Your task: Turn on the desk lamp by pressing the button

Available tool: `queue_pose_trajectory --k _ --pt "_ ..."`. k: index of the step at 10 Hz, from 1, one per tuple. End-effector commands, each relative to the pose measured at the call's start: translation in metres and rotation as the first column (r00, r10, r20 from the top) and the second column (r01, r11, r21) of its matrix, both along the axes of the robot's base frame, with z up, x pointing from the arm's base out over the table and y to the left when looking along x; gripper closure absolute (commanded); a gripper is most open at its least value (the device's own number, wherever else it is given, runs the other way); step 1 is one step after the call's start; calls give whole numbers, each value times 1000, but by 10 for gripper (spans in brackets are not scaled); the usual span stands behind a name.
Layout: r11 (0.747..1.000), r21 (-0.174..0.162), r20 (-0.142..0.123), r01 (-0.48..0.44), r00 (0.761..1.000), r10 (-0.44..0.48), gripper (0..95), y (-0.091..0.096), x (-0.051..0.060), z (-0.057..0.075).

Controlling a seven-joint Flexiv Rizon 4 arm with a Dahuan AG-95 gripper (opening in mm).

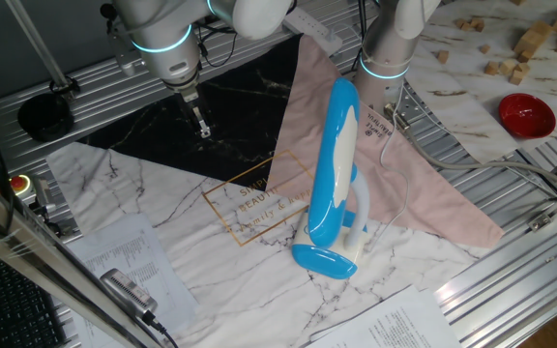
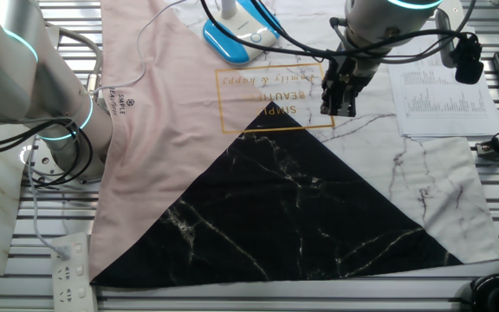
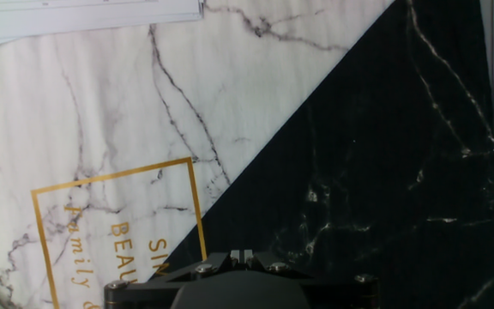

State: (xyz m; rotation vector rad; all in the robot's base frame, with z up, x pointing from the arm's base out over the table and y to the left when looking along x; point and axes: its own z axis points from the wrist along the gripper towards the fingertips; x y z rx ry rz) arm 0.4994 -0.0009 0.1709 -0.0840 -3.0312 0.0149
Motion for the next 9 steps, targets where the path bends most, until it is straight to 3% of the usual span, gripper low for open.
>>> queue_pose_trajectory --k 1,9 --pt "1000 -1 0 -1 1000 1 950 0 0 0" --pt "1000 -3 -3 -2 1000 2 950 0 0 0"
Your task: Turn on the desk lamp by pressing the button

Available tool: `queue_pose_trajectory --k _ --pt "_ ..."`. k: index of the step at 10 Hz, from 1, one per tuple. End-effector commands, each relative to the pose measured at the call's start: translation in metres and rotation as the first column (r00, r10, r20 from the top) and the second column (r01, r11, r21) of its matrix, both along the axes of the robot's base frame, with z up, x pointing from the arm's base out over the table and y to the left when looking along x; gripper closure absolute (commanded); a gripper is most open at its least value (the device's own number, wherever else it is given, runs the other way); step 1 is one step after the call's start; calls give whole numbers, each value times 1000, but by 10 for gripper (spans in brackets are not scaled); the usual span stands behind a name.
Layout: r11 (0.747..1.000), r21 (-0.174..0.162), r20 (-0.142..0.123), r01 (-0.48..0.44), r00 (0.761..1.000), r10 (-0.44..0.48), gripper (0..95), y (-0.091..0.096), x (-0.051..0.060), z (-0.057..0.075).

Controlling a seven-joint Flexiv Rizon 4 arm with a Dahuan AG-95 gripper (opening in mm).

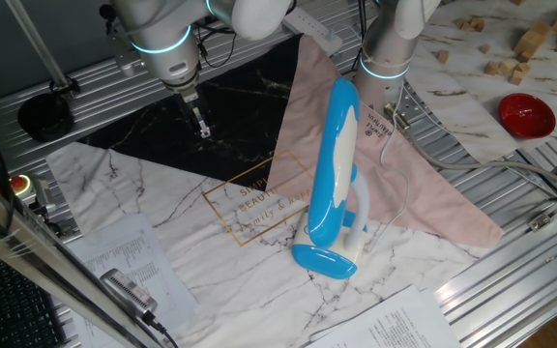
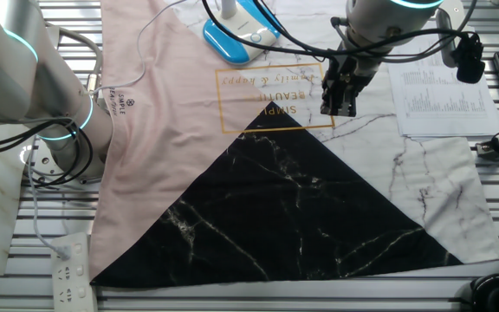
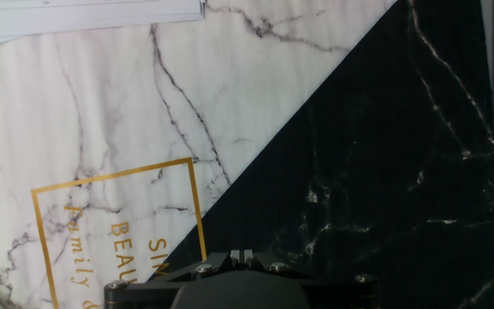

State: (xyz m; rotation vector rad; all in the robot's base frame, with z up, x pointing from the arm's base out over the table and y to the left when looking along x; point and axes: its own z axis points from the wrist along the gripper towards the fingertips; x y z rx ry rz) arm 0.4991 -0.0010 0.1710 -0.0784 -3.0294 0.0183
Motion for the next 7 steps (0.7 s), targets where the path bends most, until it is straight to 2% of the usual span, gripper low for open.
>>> queue_pose_trajectory --k 1,7 --pt "1000 -2 -1 3 1000 -3 950 0 0 0" --pt "1000 -2 -1 -3 1000 3 950 0 0 0"
